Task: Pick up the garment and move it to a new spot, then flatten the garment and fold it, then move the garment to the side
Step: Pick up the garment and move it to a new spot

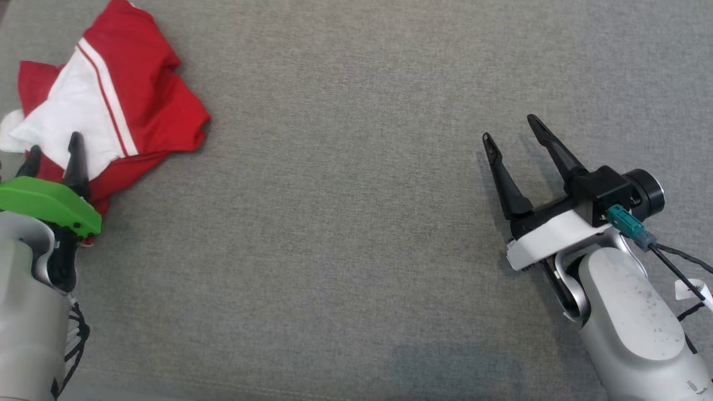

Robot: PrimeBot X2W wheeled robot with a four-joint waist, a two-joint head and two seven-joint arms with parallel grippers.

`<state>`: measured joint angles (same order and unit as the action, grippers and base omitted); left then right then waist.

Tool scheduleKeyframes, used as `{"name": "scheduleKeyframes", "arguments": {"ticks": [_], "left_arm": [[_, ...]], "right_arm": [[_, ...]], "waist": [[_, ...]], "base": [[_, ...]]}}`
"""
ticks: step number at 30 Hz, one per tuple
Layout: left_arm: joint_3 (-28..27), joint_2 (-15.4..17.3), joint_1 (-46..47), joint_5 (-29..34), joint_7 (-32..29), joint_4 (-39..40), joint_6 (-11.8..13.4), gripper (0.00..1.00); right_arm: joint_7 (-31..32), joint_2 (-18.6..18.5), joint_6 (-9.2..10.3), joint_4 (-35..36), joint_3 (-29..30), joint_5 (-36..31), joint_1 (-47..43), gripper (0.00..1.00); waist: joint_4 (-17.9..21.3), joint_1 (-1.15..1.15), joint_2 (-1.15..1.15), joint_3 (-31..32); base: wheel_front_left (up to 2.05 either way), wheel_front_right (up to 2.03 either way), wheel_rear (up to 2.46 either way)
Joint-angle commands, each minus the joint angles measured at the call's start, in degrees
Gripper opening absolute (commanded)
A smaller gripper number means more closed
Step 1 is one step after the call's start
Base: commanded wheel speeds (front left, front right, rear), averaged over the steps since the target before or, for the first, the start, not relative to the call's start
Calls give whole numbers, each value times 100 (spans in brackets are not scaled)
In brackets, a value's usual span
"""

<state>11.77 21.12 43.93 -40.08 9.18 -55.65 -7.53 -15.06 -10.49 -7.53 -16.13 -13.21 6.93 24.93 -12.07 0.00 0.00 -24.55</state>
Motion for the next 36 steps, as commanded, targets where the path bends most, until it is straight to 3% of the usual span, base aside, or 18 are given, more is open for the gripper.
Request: {"name": "scheduleKeyframes", "arguments": {"ticks": [1, 5, 7, 8, 9, 13, 19, 22, 28, 36], "left_arm": [[-29, 42, 153, -74, 26, -225, 12, 100], [22, 23, 355, 76, 331, -690, 108, 100], [58, 28, 386, 141, 399, -746, 148, 95], [87, 24, 420, 203, 454, -794, 152, 38], [108, 9, 442, 261, 494, -838, 171, 0], [265, 89, 567, 621, 598, -602, 190, 0], [154, 147, 430, 1431, 601, 739, 362, 0], [146, 85, 381, 1754, 602, 1274, 265, 0], [622, -337, 297, 2270, 603, 2153, 49, 0], [1979, -1253, 369, 2438, 604, 2497, 5, 0]], "right_arm": [[-16, -28, 8, 54, 45, -1, 33, 100], [-16, 0, 8, 110, 134, -19, -59, 100], [-16, 8, 8, 110, 151, -18, -80, 100], [-16, 15, 8, 98, 165, -16, -100, 100], [-16, 31, 8, 79, 180, -13, -120, 100], [-16, 148, 8, 11, 201, 17, -167, 100], [-16, 284, 8, -128, 183, 91, -204, 100], [-16, 371, 8, -205, 187, 170, -226, 100], [-16, 532, 8, -321, 303, 293, -309, 100], [-16, 685, 8, -345, 549, 340, -387, 100]], "waist": [[476, 0, 0, -454], [528, 0, 0, -472], [531, 0, 0, -460], [531, 0, 0, -436], [525, 0, 0, -403], [500, 0, 0, -243], [500, 0, 0, 17], [589, 0, 0, 160], [936, 0, 0, 426], [1753, 0, 0, 533]], "base": [[0, 0, 0], [0, 0, 0], [0, 0, 0], [0, 0, 0], [0, 0, 0], [0, 0, 0], [0, 0, 0], [0, 0, 0], [0, 0, 0], [0, 0, 0]]}}
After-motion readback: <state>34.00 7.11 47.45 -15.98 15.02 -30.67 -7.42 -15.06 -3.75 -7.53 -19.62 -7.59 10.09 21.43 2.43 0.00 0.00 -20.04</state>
